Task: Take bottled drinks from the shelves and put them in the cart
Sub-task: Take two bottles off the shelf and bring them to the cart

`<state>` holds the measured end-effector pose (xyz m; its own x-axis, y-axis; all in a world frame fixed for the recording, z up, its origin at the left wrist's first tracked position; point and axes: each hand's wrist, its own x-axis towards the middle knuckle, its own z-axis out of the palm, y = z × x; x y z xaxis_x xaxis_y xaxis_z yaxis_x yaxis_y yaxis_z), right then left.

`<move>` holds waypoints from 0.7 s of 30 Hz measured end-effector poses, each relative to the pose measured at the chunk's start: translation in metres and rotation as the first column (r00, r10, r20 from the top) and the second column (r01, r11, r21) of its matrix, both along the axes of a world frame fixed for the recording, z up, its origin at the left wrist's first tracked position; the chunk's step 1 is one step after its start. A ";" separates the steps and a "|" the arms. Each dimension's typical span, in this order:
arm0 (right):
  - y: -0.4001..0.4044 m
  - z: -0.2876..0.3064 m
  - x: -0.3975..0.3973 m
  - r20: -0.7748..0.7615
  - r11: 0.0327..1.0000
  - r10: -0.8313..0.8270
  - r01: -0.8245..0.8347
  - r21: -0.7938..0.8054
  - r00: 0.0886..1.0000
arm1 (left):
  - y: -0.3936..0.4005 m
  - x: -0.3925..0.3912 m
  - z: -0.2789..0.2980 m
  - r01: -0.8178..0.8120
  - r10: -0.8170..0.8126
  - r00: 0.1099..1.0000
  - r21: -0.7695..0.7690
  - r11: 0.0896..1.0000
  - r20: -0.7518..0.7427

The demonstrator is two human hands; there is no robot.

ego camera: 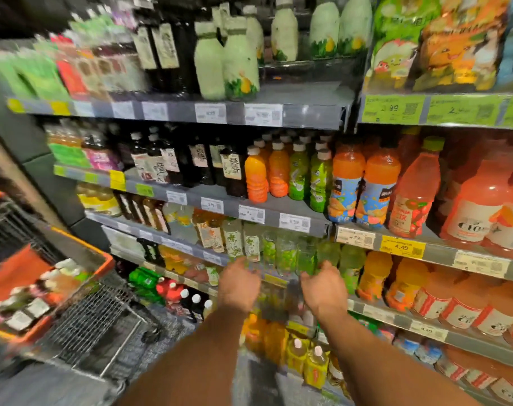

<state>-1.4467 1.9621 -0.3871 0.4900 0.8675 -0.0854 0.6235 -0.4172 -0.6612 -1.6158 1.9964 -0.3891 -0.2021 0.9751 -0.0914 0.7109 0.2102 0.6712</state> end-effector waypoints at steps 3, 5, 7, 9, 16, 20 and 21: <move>-0.010 0.015 -0.085 -0.029 0.990 0.144 -0.144 0.006 0.989 | -0.030 -0.094 0.022 -0.120 0.122 0.991 0.031 0.992 -0.055; -0.019 0.023 -0.149 -0.054 0.959 0.285 -0.284 0.023 0.957 | -0.056 -0.156 0.033 -0.234 0.236 0.970 0.049 0.971 -0.051; -0.030 0.032 -0.217 -0.068 0.913 0.407 -0.402 0.076 0.911 | -0.086 -0.218 0.043 -0.357 0.358 0.933 0.065 0.932 -0.014; -0.047 0.038 -0.282 -0.015 0.835 0.543 -0.538 0.114 0.840 | -0.118 -0.276 0.052 -0.449 0.451 0.892 0.061 0.891 -0.021; -0.076 0.051 -0.427 0.018 0.639 0.765 -0.761 0.112 0.644 | -0.177 -0.417 0.059 -0.697 0.700 0.714 0.085 0.712 -0.004; -0.052 0.036 -0.468 -0.026 0.596 0.802 -0.796 0.104 0.597 | -0.174 -0.452 0.043 -0.773 0.773 0.633 0.079 0.630 0.041; -0.042 0.031 -0.477 -0.022 0.580 0.814 -0.810 0.089 0.581 | -0.168 -0.458 0.037 -0.780 0.779 0.625 0.072 0.621 0.046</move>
